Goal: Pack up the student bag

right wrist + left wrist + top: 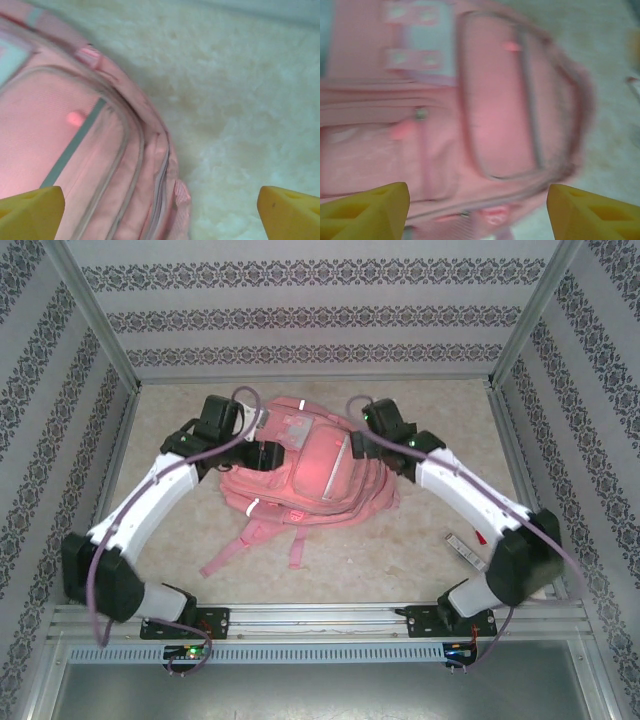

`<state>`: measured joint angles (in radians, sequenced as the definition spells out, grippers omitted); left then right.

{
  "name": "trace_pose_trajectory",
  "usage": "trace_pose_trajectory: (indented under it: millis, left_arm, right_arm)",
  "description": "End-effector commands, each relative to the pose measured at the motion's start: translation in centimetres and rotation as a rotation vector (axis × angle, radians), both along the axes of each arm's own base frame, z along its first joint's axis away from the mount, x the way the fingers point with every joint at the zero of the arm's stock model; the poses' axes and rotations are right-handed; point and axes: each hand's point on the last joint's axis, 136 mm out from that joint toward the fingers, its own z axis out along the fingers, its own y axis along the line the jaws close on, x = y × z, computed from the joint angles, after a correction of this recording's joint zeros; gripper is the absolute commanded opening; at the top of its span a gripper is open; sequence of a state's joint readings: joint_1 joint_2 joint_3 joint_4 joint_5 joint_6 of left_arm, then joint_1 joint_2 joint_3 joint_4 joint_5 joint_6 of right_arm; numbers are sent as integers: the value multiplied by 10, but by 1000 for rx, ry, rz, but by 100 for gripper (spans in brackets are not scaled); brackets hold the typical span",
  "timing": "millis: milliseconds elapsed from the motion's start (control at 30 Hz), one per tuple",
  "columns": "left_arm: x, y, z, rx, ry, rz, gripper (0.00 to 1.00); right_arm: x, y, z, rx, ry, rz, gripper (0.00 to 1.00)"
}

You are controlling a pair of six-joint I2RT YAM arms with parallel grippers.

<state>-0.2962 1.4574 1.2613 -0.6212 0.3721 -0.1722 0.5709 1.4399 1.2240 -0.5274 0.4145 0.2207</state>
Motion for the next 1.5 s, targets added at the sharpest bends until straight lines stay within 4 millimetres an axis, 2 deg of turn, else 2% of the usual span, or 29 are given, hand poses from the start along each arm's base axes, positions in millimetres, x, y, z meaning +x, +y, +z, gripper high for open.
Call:
trace_pose_trajectory:
  millis: [0,100,167,233,300,333,400,433,567,700,767,867,1000,1067,1167,1300,1367,1467]
  left_arm:
    - [19,17,-47,51,122,63,72]
    - [41,24,-90,104,181,119,71]
    - [45,30,-117,151,227,148,71]
    - [37,32,-137,166,303,158,70]
    - [23,28,-150,131,373,177,69]
    - [15,24,-154,100,404,179,68]
    - [-3,15,-158,48,453,168,61]
    - [-13,11,-159,35,473,162,61]
    - [-62,-8,-154,34,518,62,61]
    - [-108,-19,-139,56,495,-60,61]
    - [-120,-20,-128,67,482,-97,60]
    - [-125,-23,-102,104,398,-167,60]
    - [-129,-43,-58,177,130,-492,58]
    - [-134,-49,-51,234,-14,-685,58]
    - [-126,-40,-68,388,-151,-842,52]
    - [-104,-27,-97,567,-171,-897,50]
    - [-98,-28,-108,581,-151,-900,61]
    - [-104,-39,-119,513,-105,-925,75]
  right_arm:
    - [-39,-24,-13,-213,54,45,98]
    - [-70,-14,-24,52,127,38,98]
    - [-85,-2,-34,228,174,27,93]
    - [-98,15,-46,399,226,22,86]
    - [-107,35,-59,540,284,59,76]
    - [-113,46,-65,604,323,98,64]
    - [-118,51,-81,636,372,112,48]
    - [-118,48,-90,630,388,102,44]
    - [-112,38,-120,640,483,71,41]
    - [-93,32,-136,629,499,48,33]
    - [-80,26,-143,608,480,24,28]
    - [-52,20,-151,632,449,9,25]
    - [-16,24,-150,704,441,34,24]
    - [-1,25,-146,724,422,40,25]
    - [12,28,-131,780,416,42,30]
    - [-4,31,-106,780,402,71,36]
    - [-19,27,-103,760,402,68,38]
    - [-42,17,-97,745,383,55,43]
